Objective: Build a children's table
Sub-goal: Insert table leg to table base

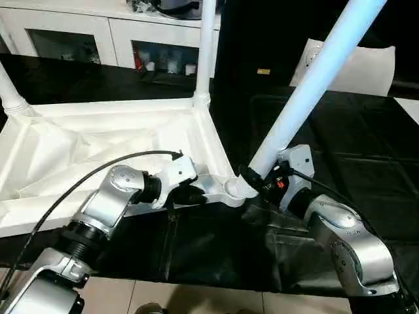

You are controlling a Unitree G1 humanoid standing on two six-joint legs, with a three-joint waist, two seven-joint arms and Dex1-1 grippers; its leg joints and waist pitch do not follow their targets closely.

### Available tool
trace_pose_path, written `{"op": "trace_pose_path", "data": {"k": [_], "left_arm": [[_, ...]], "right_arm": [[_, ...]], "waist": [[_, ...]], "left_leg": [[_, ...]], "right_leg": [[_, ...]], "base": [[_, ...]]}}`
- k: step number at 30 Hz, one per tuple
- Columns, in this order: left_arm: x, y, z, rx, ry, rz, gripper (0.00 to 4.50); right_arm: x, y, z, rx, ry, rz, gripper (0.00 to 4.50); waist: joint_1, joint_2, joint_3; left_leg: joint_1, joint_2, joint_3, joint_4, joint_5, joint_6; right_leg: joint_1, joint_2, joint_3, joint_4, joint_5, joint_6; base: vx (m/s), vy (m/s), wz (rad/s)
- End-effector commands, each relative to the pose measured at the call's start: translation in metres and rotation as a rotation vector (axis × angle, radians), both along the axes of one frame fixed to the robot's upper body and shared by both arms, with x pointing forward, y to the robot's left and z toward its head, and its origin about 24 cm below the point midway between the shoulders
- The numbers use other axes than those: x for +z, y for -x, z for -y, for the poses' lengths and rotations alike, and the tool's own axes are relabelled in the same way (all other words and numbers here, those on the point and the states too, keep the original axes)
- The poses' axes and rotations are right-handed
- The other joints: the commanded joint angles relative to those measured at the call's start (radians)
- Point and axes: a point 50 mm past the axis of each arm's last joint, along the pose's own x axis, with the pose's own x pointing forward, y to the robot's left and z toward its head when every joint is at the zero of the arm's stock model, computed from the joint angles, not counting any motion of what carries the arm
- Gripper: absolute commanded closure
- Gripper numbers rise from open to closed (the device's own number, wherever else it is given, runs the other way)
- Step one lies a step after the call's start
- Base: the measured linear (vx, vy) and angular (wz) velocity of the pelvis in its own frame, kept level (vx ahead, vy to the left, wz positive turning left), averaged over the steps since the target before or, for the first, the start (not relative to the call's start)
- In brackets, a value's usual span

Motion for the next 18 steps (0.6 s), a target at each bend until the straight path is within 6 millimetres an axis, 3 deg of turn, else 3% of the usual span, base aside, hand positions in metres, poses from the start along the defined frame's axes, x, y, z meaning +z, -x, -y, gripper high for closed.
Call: {"op": "trace_pose_path", "data": {"k": [1, 8, 11, 18], "left_arm": [[-0.001, 0.000, -0.005, -0.015, -0.052, 0.001, 4.47], [0.002, 0.000, -0.005, -0.069, -0.067, 0.027, 4.50], [0.003, -0.001, -0.007, -0.073, -0.070, 0.049, 4.50], [0.008, 0.000, -0.010, -0.146, 0.004, 0.046, 4.50]], "right_arm": [[0.005, -0.003, 0.001, -0.002, -0.003, 0.022, 2.61], [0.006, -0.006, -0.003, 0.025, -0.026, -0.003, 2.61], [0.009, -0.007, -0.007, 0.065, -0.048, -0.011, 2.61], [0.007, -0.012, -0.019, 0.214, -0.067, -0.082, 2.61]], "waist": [[-0.001, 0.009, -0.061], [-0.006, 0.011, -0.063], [-0.006, 0.015, -0.063], [-0.006, 0.013, -0.063]], "left_leg": [[0.012, 0.057, -0.023, -0.074, -0.163, -0.017], [0.011, 0.056, -0.022, -0.071, -0.144, -0.011], [0.011, 0.056, -0.022, -0.072, -0.153, -0.010], [0.012, 0.058, -0.022, -0.072, -0.156, -0.014]], "right_leg": [[0.047, -0.101, 0.057, -0.086, -0.240, -0.132], [0.049, -0.101, 0.057, -0.081, -0.186, -0.153], [0.049, -0.100, 0.057, -0.082, -0.191, -0.155], [0.048, -0.103, 0.056, -0.083, -0.210, -0.156]], "base": [[0.000, 0.000, 0.00], [0.000, 0.000, 0.00], [0.000, 0.000, 0.00], [0.000, 0.000, 0.00]]}}
